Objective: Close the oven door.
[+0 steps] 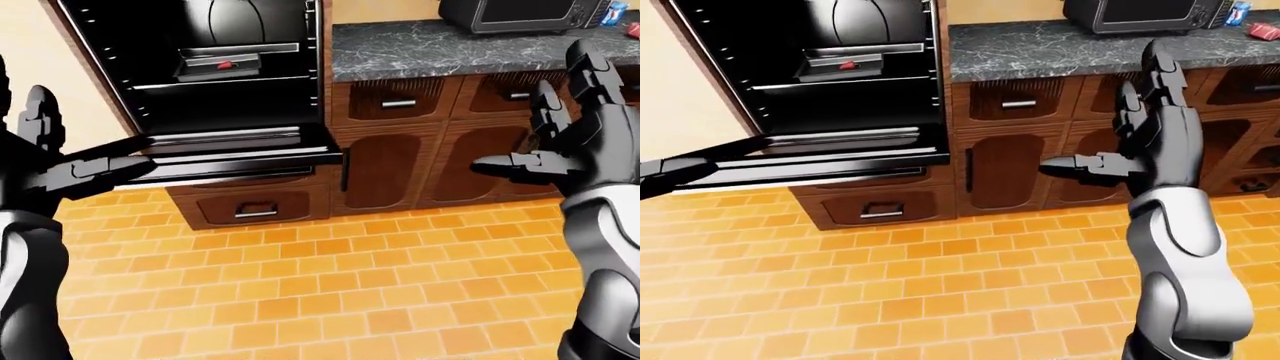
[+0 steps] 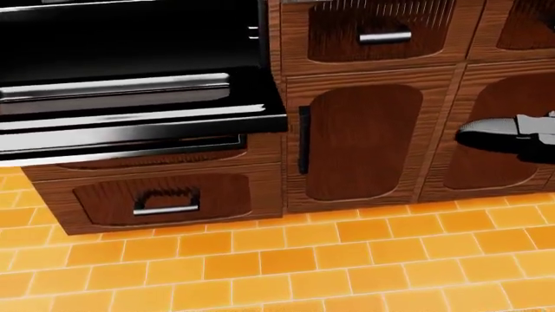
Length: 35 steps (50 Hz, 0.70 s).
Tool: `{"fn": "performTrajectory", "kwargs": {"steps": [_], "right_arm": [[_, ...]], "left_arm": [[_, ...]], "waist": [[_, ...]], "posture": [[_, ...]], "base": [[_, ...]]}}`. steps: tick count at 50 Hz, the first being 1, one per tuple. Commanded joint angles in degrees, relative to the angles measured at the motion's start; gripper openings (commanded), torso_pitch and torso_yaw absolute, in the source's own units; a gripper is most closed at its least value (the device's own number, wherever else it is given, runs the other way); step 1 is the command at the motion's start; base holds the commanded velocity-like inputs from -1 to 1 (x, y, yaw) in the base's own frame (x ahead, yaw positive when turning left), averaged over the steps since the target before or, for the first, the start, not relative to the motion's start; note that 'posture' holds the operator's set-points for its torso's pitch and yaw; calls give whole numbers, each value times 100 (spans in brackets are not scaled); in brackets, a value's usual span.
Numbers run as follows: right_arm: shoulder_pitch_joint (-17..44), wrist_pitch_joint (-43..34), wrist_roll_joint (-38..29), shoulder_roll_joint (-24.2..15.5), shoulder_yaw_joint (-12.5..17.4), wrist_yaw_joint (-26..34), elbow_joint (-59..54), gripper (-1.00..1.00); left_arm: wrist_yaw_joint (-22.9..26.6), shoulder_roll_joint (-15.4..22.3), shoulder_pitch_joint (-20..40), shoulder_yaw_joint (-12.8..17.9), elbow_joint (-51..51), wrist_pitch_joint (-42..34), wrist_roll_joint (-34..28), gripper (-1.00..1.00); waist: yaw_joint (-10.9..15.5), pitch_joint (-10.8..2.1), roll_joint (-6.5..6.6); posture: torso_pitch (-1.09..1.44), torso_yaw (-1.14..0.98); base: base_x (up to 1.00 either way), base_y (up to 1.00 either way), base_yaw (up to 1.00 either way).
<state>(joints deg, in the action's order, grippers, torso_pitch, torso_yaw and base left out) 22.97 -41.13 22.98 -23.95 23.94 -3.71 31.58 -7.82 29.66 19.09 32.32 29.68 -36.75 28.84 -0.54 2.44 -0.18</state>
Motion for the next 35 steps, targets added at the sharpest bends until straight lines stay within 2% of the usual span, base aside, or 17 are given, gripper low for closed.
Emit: {"fn": "performTrajectory", "kwargs": {"steps": [1,3,5,6,7,10,14,17,19,20,21,23,25,28,31,32,35], "right_arm": [[124,170,19,-46,2,35,175,100],[136,155,21,-46,2,35,188,100],[150,156,17,-56,1,44,184,100],[144,156,17,-54,2,47,192,100],[143,161,12,-55,-1,51,191,100],[145,153,7,-45,-10,51,200,100],[135,162,-13,-39,-12,73,210,100],[126,157,-27,-29,-16,79,231,100],[110,165,-39,-26,-16,93,238,100],[117,160,-38,-27,-13,94,237,100],[122,154,-38,-28,-14,96,238,100],[125,152,-43,-29,-13,101,238,100],[124,154,-45,-26,-11,105,237,100],[121,154,-54,-23,-21,115,257,100],[118,157,-58,-17,-19,126,257,100],[120,156,-60,-18,-18,126,259,100],[122,158,-65,-18,-18,130,259,100]], "left_arm": [[-6,110,108,101,108,190,-32,100],[-19,128,126,118,125,163,-9,100],[-21,147,138,126,112,163,-2,100],[-21,153,132,136,124,157,7,100],[-28,152,134,137,127,153,12,100],[-25,158,122,139,134,159,20,100],[-28,186,132,164,153,132,48,100],[-38,210,143,165,172,110,65,100],[-35,199,130,159,169,123,59,100],[-37,201,135,165,170,119,65,100],[-37,200,132,167,173,117,69,100],[-47,206,138,165,181,108,70,100],[-49,209,143,166,180,105,76,100],[-59,218,148,169,180,99,86,100],[-68,231,156,176,195,79,102,100],[-72,229,155,177,200,77,106,100],[-85,230,161,177,205,59,123,100]], "waist": [[15,-52,4],[-14,-62,242],[0,-199,735],[29,-77,395],[15,-50,485],[32,-74,322],[29,-11,102],[38,-4,-116],[42,-83,-409],[-20,-17,-170],[20,-23,-258],[10,-95,-265],[15,-96,-213],[-24,-6,-13],[-89,-32,367],[-91,-122,621],[-53,34,490]], "posture": [[0,0],[0,0],[0,0],[0,0],[0,0],[0,0],[0,0],[0,0],[0,0],[0,0],[0,0],[0,0],[0,0],[0,0],[0,0],[0,0],[0,0]], "base": [[3,26,0],[4,27,0],[5,27,0],[8,26,0],[9,26,0],[9,25,0],[9,26,0],[10,25,0],[15,27,0],[16,27,0],[15,28,0],[16,30,0],[16,34,0],[19,34,0],[24,38,0],[25,38,0],[25,39,0]]}}
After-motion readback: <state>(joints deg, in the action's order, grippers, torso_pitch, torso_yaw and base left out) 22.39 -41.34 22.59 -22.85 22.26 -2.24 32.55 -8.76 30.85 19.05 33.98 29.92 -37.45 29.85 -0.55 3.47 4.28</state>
